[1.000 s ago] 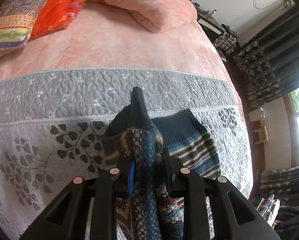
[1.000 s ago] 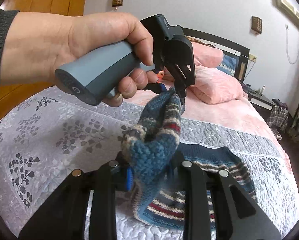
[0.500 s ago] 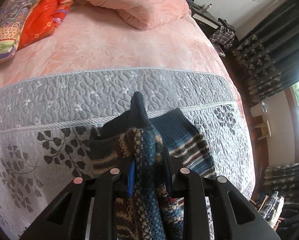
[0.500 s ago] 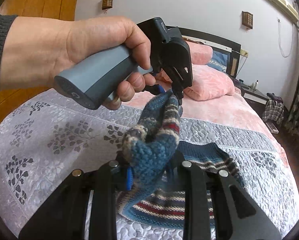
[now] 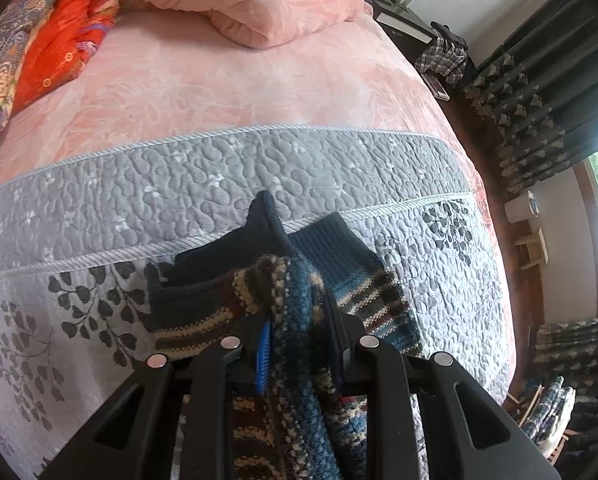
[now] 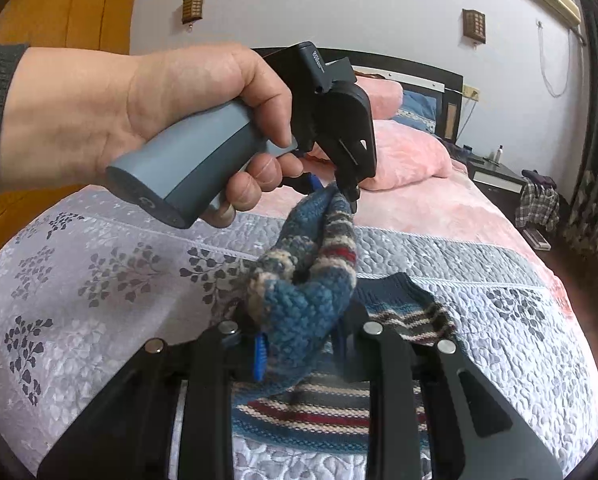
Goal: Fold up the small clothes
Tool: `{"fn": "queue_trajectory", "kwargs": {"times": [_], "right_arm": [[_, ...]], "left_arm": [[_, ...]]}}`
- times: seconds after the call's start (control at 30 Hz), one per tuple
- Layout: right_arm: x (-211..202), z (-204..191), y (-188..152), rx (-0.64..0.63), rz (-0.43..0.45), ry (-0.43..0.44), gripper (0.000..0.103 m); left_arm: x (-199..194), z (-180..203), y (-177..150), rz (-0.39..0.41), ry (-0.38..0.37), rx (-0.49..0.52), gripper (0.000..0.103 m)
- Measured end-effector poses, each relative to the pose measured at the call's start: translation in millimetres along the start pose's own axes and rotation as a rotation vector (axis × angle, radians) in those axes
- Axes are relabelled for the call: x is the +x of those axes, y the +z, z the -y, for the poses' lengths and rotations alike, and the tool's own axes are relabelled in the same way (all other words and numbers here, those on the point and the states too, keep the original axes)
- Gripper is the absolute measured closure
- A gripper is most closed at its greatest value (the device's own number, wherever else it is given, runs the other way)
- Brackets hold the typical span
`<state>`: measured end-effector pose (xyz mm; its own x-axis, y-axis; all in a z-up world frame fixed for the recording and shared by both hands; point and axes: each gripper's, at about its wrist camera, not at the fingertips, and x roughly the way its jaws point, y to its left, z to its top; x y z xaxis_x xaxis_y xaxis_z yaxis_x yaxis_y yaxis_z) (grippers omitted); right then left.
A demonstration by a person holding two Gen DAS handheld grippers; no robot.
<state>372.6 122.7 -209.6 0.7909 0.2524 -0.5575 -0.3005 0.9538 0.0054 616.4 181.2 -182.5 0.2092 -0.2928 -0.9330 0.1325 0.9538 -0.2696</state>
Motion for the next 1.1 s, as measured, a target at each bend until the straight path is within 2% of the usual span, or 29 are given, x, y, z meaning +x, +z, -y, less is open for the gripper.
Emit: {"fn": "queue_trajectory", "kwargs": {"times": [0.5, 1.1], "right_arm": [[2.8, 51.9, -20.5, 0.091, -0.021, -0.033, 0.080], [11.0, 117.2, -68.8, 0.219, -0.084, -0.048, 0.081]], "left_arm": [[40.4, 42.6, 5.8, -0.021, 0.003, 0.018, 0.082], [104.3, 92.9, -0.3, -0.034, 0.016, 0.041, 0.086]]}}
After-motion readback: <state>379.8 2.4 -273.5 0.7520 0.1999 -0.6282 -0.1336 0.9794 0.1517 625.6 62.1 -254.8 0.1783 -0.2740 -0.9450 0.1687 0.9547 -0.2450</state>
